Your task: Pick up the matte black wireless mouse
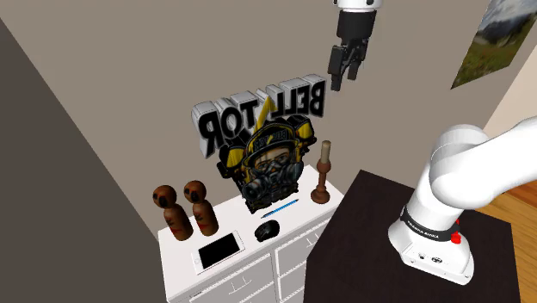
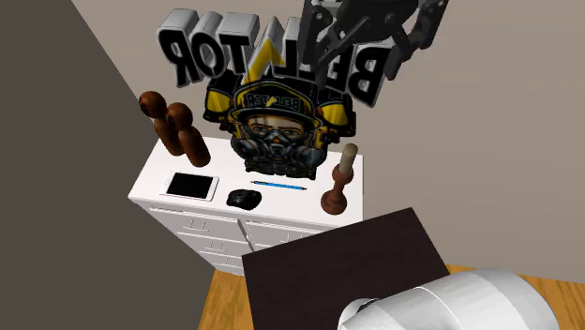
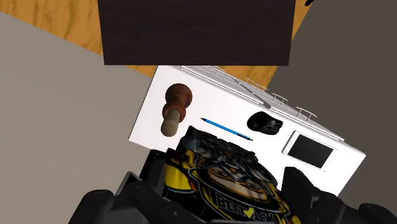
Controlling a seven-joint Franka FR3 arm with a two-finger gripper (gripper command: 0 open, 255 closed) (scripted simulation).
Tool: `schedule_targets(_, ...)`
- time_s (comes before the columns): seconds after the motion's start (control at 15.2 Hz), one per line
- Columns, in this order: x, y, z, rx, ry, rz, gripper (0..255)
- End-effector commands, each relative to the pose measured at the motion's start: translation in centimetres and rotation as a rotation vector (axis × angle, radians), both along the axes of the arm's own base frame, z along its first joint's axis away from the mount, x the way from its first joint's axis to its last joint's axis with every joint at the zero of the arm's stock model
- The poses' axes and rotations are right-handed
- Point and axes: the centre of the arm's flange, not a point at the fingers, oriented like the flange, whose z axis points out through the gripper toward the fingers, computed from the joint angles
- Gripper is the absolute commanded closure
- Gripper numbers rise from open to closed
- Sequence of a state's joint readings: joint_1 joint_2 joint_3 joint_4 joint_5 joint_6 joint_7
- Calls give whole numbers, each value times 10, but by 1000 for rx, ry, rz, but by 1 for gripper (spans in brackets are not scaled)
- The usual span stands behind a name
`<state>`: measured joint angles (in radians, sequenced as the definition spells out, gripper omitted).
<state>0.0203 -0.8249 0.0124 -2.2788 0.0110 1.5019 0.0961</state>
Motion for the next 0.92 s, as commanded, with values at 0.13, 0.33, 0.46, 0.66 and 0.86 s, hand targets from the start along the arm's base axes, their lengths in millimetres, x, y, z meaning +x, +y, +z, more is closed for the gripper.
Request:
schedule_targets(0.13, 11, 8, -23, -8, -4, 59, 0)
schedule_targets(0.33, 27, 20, -57, -20, -10, 148, 0)
schedule_targets(0.46, 36, 29, -80, -28, -13, 207, 0)
schedule_targets(0.66, 50, 43, -114, -39, -19, 296, 0)
schedule_targets(0.86, 63, 58, -148, -51, -25, 385, 0)
